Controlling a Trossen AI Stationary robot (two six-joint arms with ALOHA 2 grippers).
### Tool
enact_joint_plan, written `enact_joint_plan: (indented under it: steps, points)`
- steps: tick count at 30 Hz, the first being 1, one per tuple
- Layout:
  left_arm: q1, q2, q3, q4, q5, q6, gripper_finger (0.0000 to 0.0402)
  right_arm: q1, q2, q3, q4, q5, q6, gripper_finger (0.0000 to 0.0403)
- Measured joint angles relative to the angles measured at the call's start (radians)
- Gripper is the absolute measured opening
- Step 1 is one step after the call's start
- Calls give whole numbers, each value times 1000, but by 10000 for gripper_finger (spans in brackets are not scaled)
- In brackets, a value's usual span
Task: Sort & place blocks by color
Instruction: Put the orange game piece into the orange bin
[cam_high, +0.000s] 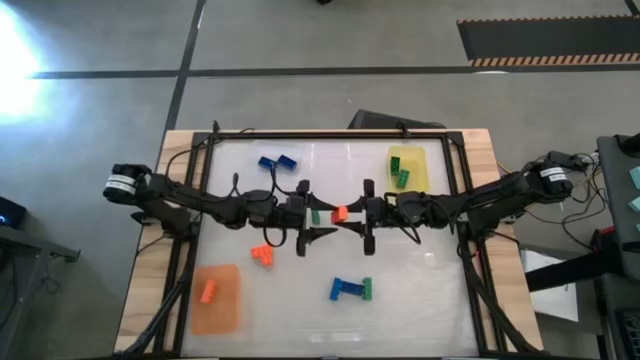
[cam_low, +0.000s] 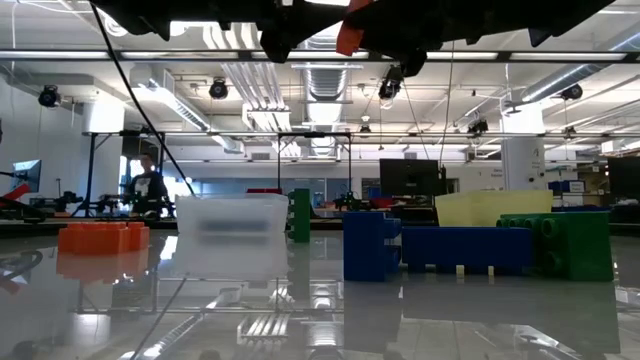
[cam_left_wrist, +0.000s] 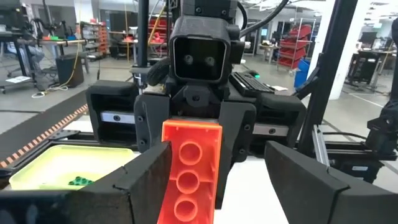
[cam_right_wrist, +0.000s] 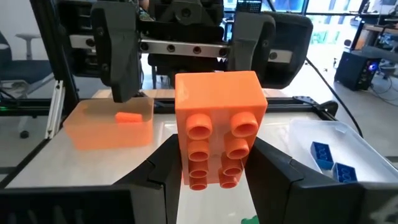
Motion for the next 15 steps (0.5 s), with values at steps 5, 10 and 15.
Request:
enact_joint_plan:
  steps: [5,10,15]
  points:
    - [13,1,-6,42,-22,1,244,-1,0,0,0,1,0,127]
    - [22,12,-5,60,-117,2,244,4,5,-1,-6,-47,15,127]
    - [22,33,-5,61,-149,-3,244,-1,17,-1,-2,-47,16,127]
